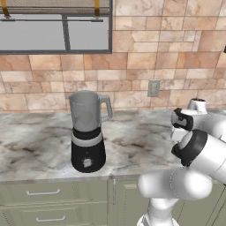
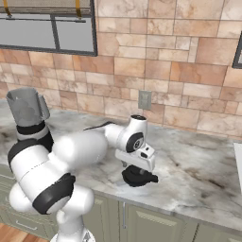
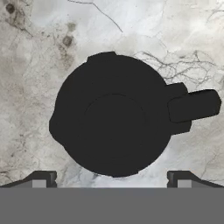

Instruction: Grab the lemon and garlic from the fridge, place them in the blender, close the lid, and turn on the blender to create a marinade.

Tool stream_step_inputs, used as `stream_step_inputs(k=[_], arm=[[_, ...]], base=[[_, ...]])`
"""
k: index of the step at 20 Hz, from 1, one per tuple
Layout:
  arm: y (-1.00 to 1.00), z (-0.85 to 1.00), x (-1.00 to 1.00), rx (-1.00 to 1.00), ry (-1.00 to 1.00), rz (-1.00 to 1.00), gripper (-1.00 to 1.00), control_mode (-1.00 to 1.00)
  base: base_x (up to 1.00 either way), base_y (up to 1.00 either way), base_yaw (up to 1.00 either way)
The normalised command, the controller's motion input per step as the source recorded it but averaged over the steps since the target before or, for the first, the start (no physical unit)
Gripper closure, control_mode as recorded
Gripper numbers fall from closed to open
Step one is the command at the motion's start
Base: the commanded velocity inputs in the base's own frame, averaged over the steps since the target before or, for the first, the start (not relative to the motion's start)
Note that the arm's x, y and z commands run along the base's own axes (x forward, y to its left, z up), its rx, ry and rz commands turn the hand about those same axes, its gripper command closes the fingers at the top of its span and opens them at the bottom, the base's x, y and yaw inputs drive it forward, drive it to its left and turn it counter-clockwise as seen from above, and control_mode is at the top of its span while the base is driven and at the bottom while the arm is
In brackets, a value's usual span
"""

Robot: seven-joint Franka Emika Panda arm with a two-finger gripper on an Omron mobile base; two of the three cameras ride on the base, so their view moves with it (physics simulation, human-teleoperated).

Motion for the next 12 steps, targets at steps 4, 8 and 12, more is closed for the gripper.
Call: stream_step_inputs(k=[4, 8, 12], arm=[[0.0, -0.34, 0.01, 0.0, 0.0, 0.0, -1.0, -1.0], [0.0, -0.35, 0.0, 0.0, 0.0, 0.0, -1.0, -1.0], [0.0, -0.15, 0.01, 0.0, 0.0, 0.0, -1.0, -1.0]], base=[[0.0, 0.0, 0.0], [0.0, 0.0, 0.0], [0.0, 0.0, 0.0]])
